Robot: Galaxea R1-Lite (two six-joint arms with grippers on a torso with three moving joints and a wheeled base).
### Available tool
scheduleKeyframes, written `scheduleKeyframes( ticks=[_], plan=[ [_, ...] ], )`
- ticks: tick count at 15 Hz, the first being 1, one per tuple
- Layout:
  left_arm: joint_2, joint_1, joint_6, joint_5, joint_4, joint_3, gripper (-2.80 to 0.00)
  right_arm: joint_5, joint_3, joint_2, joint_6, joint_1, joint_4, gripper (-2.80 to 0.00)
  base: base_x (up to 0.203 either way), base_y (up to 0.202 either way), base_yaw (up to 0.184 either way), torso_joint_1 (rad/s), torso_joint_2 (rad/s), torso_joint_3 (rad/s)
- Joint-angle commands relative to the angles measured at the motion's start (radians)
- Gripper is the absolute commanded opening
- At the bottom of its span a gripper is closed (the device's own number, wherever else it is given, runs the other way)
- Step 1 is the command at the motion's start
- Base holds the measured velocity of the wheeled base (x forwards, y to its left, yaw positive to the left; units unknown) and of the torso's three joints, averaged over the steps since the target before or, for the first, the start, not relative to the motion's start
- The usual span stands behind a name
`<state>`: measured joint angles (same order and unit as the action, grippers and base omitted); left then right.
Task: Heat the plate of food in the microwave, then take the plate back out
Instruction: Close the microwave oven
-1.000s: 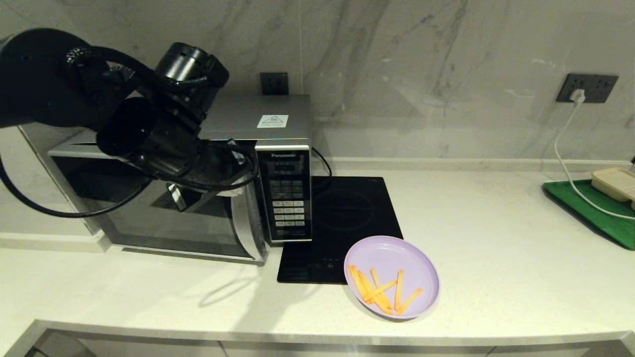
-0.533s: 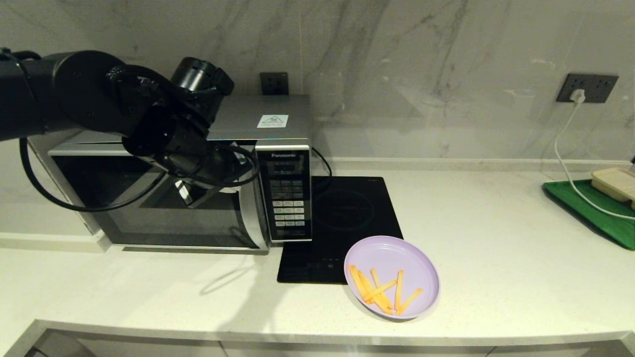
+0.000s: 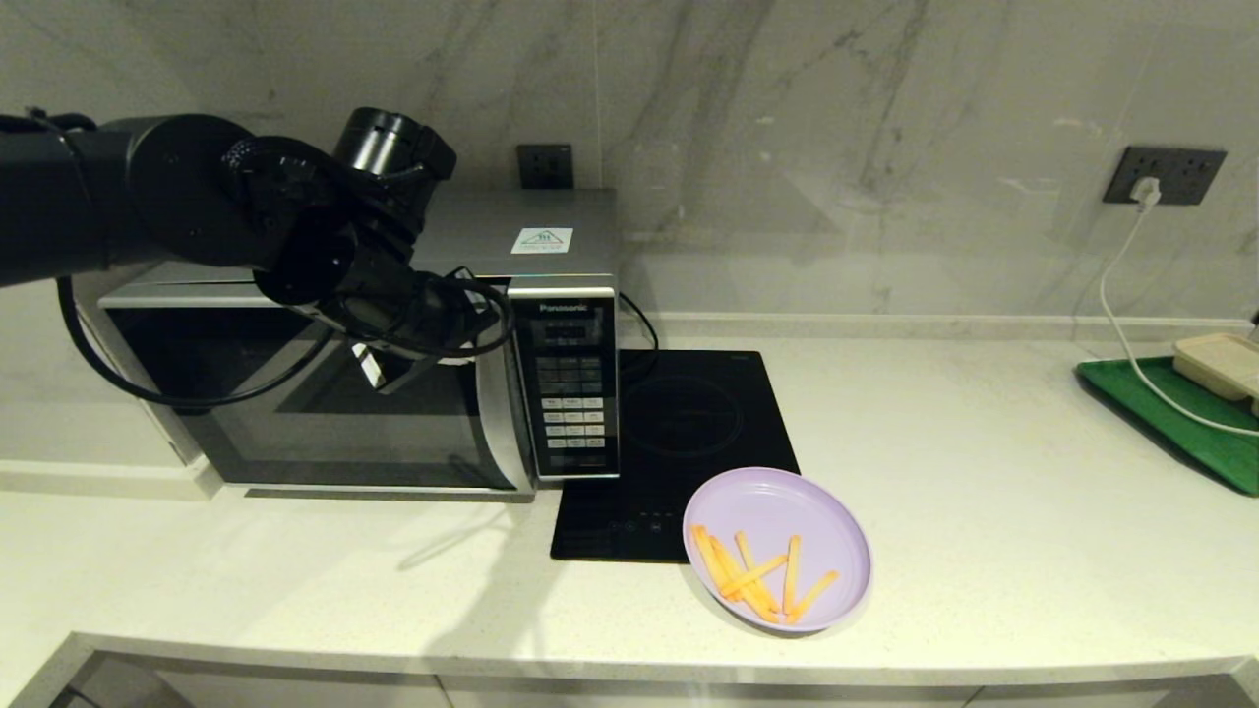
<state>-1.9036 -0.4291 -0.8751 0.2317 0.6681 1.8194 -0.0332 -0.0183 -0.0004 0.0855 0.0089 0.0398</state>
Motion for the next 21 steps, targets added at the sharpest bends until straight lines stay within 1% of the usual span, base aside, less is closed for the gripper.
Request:
scheduleKeyframes(
  ticks=[1,3,5,7,10,13,15,17,18,19,21],
  plan=[
    [0.0,0.0,-0.004,0.001,-0.005,0.006,-2.8,-0.001,0.0,0.0,0.0,0.0,0.0,-2.8,0.0,0.0,0.0,0.0,0.0,0.0],
    [0.0,0.001,-0.004,0.003,-0.005,0.017,-2.8,-0.001,0.0,0.0,0.0,0.0,0.0,-2.8,0.0,0.0,0.0,0.0,0.0,0.0],
    [-0.002,0.003,-0.005,0.021,-0.005,0.018,-2.8,-0.001,0.0,0.0,0.0,0.0,0.0,-2.8,0.0,0.0,0.0,0.0,0.0,0.0],
    [-0.002,0.003,0.012,0.024,-0.008,0.02,-2.8,-0.001,0.0,0.0,0.0,0.0,0.0,-2.8,0.0,0.0,0.0,0.0,0.0,0.0],
    [-0.011,0.003,0.035,0.031,-0.053,0.017,-2.8,-0.001,0.0,0.0,0.0,0.0,0.0,-2.8,0.0,0.0,0.0,0.0,0.0,0.0],
    [-0.01,0.001,0.036,0.032,-0.054,0.017,-2.8,-0.001,0.0,0.0,0.0,0.0,0.0,-2.8,0.0,0.0,0.0,0.0,0.0,0.0],
    [0.013,-0.01,0.035,0.034,-0.052,0.013,-2.8,-0.001,0.0,0.0,0.0,0.0,0.0,-2.8,0.0,0.0,0.0,0.0,0.0,0.0],
    [0.064,-0.036,0.036,0.043,-0.05,-0.004,-2.8,-0.001,0.0,0.0,0.0,0.0,0.0,-2.8,0.0,0.0,0.0,0.0,0.0,0.0],
    [0.095,-0.048,0.038,0.052,-0.049,-0.024,-2.8,-0.001,0.0,0.0,0.0,0.0,0.0,-2.8,0.0,0.0,0.0,0.0,0.0,0.0],
    [0.132,-0.066,0.048,0.074,-0.05,-0.058,-2.8,-0.001,0.0,0.0,0.0,0.0,0.0,-2.8,0.0,0.0,0.0,0.0,0.0,0.0],
    [0.199,-0.085,0.127,0.169,-0.059,-0.108,-2.8,-0.001,0.0,0.0,-0.001,0.0,0.0,-2.8,0.0,0.0,0.0,0.0,0.0,0.0]
  ],
)
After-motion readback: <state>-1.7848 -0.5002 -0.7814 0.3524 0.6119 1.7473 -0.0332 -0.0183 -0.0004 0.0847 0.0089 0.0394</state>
